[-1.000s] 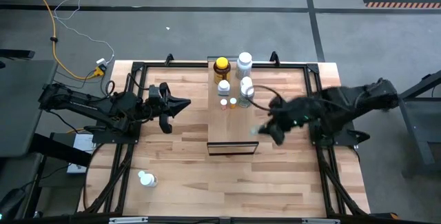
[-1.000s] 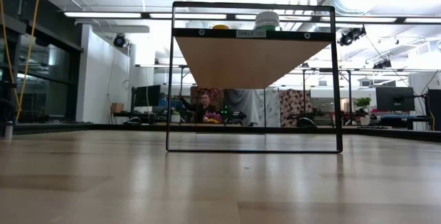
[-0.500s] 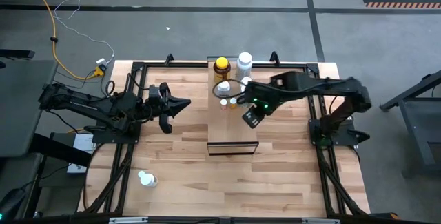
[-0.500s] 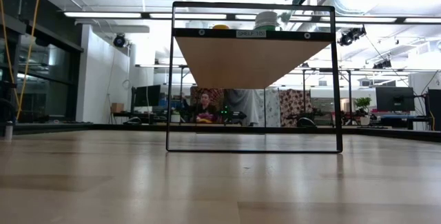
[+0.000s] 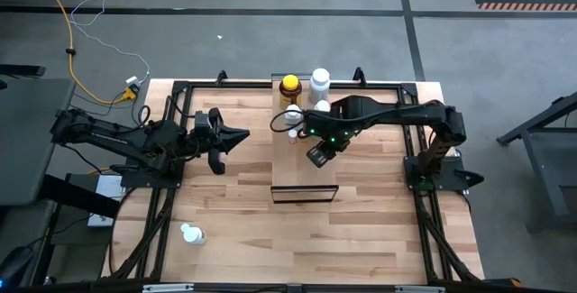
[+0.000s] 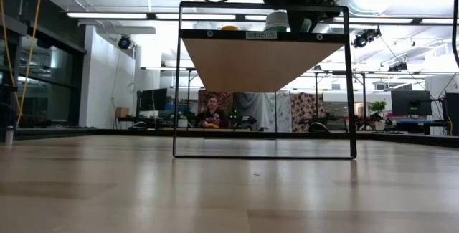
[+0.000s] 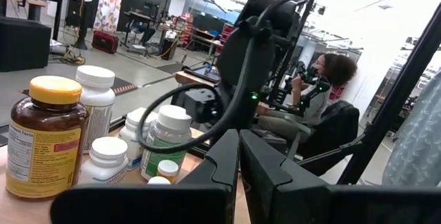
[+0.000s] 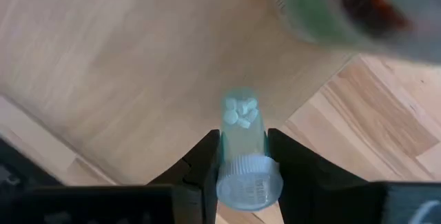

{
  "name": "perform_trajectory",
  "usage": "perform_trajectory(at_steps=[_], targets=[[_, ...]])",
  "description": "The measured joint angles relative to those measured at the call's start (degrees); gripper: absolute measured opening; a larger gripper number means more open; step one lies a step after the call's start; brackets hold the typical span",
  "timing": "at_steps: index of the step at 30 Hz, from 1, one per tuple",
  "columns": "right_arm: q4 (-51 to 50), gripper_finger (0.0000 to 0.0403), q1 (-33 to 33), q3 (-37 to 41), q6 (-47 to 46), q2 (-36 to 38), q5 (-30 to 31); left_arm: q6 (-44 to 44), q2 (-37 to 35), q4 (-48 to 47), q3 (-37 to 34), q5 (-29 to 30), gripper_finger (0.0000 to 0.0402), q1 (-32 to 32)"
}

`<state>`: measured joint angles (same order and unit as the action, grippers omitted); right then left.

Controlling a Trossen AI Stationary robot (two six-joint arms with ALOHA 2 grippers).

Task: Pick and place medicine bottles onto shelf by color
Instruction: Put the right light green pill bottle on the shelf

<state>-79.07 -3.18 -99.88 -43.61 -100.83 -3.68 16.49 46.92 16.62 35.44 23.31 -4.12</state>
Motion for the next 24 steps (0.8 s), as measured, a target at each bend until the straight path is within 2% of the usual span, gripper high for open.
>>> perform_trajectory(at_steps=[8,24], targets=[[0.7,0.0097,-1.4,0.2,-2.6,-0.7,0.2,0.0,0.0,0.0,0.0,-0.2,0.0005,0.0],[1.1,0.0151,-1.3,0.3,-2.9,-0.8,2.2,-0.1,0.0,0.0,0.0,-0.2,0.0005,0.0]])
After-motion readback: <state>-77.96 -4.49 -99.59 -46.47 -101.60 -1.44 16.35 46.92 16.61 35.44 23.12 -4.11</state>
